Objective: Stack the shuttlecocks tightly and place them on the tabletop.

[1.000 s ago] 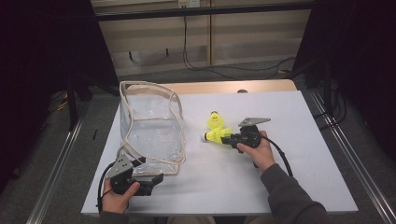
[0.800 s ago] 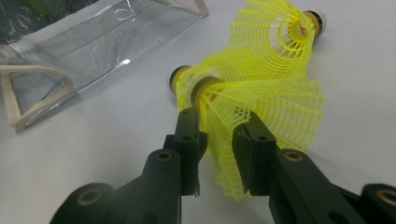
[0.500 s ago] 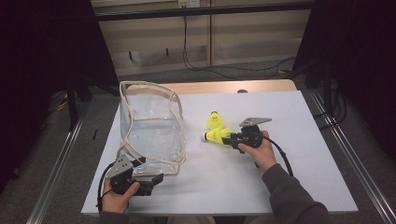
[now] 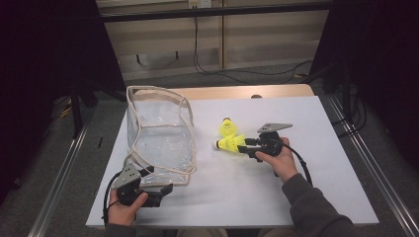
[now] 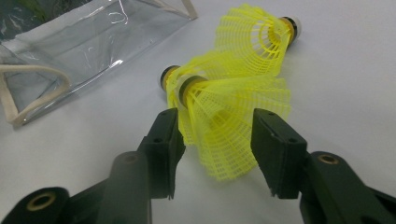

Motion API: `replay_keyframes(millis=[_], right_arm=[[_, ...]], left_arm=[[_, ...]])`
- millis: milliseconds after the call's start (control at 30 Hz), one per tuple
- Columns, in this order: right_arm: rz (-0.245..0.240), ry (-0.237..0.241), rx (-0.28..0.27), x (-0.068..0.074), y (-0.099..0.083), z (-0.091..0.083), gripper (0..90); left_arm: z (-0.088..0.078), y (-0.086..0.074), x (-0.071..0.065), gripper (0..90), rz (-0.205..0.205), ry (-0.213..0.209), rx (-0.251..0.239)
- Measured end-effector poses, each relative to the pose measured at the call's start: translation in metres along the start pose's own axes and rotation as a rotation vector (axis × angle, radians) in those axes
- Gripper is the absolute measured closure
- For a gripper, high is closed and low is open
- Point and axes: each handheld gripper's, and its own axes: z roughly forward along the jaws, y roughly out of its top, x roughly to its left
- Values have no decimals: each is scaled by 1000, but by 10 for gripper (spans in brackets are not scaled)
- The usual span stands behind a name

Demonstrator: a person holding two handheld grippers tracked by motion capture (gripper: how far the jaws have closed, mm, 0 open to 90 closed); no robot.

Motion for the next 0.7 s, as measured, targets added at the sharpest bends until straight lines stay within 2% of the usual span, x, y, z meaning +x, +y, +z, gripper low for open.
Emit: replay_keyframes(millis=[300, 533, 700], right_arm=[[4, -31, -7, -4, 3, -11, 367], [8, -79, -15, -6, 6, -16, 227], [1, -101, -22, -8, 8, -19, 173]], left_arm=[[0, 0, 0, 40, -2, -1, 1], [0, 0, 0, 39, -1, 0, 0], [0, 0, 0, 39, -2, -1, -1]])
